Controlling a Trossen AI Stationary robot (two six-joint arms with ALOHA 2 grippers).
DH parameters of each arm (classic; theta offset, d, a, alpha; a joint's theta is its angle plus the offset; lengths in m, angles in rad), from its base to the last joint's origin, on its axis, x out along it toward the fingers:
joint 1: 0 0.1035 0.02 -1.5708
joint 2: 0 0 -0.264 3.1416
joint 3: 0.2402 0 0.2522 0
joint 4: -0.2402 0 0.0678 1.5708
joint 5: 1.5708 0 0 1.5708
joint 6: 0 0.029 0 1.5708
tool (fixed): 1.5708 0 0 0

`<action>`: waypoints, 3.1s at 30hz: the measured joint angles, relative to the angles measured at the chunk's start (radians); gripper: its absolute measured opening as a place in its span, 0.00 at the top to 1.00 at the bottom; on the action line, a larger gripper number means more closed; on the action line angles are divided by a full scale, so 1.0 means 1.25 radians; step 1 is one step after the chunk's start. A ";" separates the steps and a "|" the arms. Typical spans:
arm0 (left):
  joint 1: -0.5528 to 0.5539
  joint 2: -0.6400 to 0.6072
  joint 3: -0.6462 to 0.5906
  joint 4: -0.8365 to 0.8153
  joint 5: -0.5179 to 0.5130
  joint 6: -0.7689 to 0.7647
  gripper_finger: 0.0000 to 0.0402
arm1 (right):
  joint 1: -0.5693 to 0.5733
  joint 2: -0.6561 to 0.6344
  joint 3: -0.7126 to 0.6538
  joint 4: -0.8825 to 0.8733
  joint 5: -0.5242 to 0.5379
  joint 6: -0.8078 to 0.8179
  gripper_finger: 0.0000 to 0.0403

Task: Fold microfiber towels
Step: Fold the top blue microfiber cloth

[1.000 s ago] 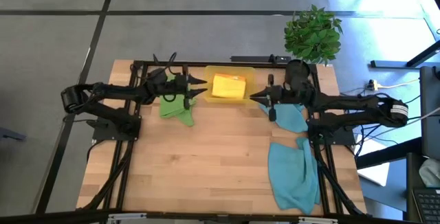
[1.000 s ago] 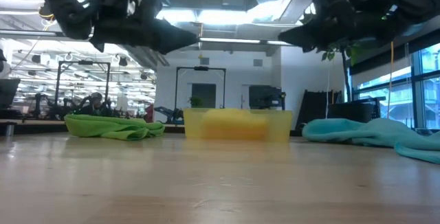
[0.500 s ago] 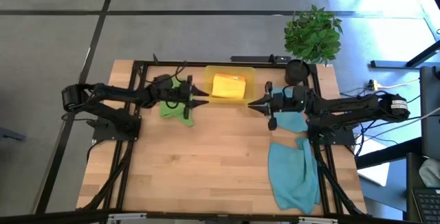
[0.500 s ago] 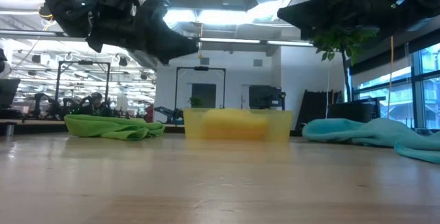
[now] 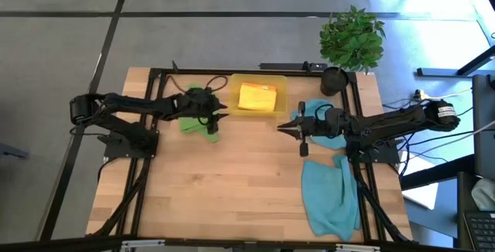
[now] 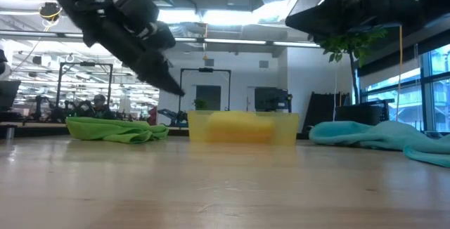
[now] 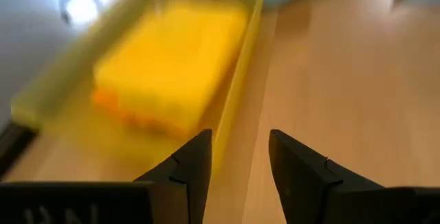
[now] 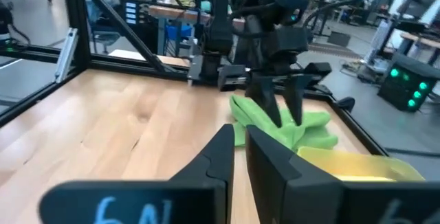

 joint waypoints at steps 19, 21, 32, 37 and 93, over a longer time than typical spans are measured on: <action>-0.296 0.001 0.129 -0.413 -0.288 -0.345 0.66 | 0.077 0.000 0.000 0.012 0.109 0.002 0.90; -0.333 0.004 0.129 -0.425 -0.334 -0.389 0.66 | 0.076 0.000 0.000 0.012 0.109 -0.001 0.90; -0.389 0.050 0.129 -0.227 -0.365 -0.302 0.66 | 0.076 -0.022 0.028 -0.111 0.129 0.059 0.90; -0.402 0.034 0.138 -0.065 -0.351 -0.184 0.66 | 0.052 -0.027 0.159 -0.609 0.241 0.233 0.90; -0.389 0.091 0.197 0.050 -0.194 0.152 0.66 | 0.210 -0.041 0.301 -0.700 0.222 0.292 0.98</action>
